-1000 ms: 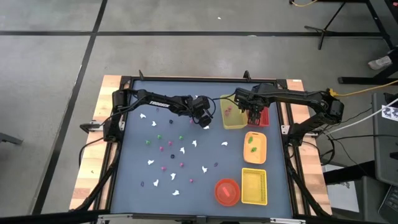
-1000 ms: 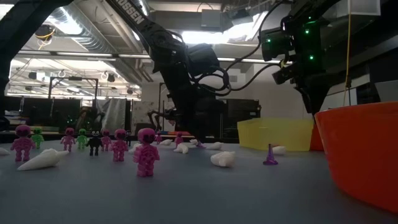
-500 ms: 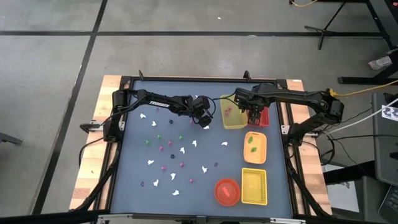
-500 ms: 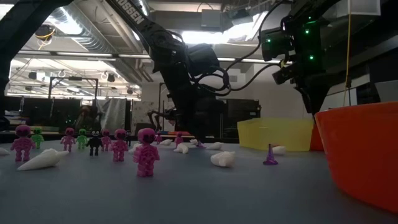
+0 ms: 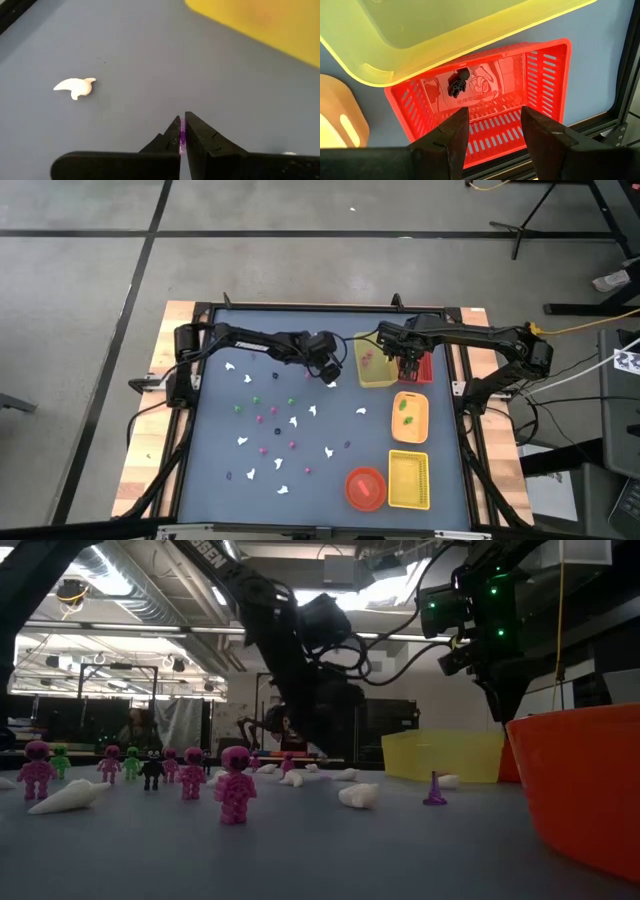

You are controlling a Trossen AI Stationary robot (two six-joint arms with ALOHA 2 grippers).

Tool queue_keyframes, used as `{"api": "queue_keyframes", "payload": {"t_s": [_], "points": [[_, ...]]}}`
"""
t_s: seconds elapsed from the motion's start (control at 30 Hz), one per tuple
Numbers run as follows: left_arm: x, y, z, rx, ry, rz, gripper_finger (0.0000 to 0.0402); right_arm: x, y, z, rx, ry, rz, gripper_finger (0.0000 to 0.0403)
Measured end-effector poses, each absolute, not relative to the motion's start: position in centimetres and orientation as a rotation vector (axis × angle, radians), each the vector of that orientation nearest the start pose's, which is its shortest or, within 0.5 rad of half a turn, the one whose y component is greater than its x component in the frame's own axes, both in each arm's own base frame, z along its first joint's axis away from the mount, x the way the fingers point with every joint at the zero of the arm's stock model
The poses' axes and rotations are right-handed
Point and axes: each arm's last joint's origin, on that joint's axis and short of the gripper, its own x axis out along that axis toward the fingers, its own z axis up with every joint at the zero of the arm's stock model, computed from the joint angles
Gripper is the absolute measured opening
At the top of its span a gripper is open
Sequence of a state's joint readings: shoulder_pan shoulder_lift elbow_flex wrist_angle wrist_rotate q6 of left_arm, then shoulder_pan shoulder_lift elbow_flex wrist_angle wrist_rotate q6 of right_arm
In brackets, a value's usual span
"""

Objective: Sort Halloween decoration
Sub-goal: Put the violet witch hat toy into the orange bin

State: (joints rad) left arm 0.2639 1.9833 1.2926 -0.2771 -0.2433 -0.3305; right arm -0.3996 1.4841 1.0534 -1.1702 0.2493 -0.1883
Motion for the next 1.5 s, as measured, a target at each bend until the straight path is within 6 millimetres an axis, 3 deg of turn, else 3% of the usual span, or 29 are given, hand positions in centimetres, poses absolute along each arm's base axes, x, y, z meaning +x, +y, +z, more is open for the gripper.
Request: {"api": "queue_keyframes", "payload": {"t_s": [0.2,0.5,1.1,1.5], "points": [[39.1,10.2,18.0,-0.321,0.834,0.558,0.0000,22.0,-10.1,22.3,-0.019,1.658,-0.347,0.0179],[39.3,6.1,21.0,-0.308,0.767,0.424,0.0000,22.0,-10.1,22.3,-0.019,1.658,-0.347,0.0179],[40.0,-5.9,22.5,-0.348,0.666,0.108,0.0000,22.0,-10.1,22.3,-0.019,1.657,-0.347,0.0179],[39.8,-13.7,23.1,-0.500,0.493,-0.013,0.0000,22.0,-10.1,22.3,-0.019,1.656,-0.348,0.0179]]}}
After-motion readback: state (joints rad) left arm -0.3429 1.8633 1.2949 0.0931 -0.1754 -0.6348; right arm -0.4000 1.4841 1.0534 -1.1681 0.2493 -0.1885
